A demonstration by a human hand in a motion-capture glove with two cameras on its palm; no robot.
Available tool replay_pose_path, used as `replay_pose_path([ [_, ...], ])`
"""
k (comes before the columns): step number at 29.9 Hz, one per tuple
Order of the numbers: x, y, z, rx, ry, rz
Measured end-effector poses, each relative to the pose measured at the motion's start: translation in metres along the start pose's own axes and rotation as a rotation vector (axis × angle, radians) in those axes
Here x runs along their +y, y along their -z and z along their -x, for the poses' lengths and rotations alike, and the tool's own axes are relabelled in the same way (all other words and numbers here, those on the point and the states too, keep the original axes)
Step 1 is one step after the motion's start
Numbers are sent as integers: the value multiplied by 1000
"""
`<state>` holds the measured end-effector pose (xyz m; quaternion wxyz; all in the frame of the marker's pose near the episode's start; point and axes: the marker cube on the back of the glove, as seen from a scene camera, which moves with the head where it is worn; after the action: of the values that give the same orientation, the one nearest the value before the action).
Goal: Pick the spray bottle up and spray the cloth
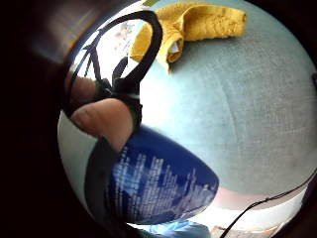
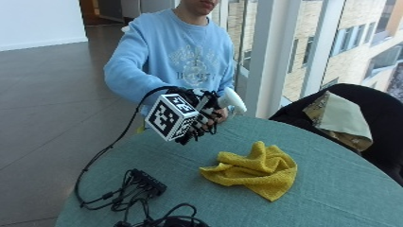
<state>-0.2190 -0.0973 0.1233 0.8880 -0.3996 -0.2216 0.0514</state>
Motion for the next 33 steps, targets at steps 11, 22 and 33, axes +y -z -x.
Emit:
replay_pose_path([
  [11,13,-5,-3,17,-3,9],
  [22,2,-20,42,-19,145,-7],
  [33,-31,-103,137,-119,522,-1],
])
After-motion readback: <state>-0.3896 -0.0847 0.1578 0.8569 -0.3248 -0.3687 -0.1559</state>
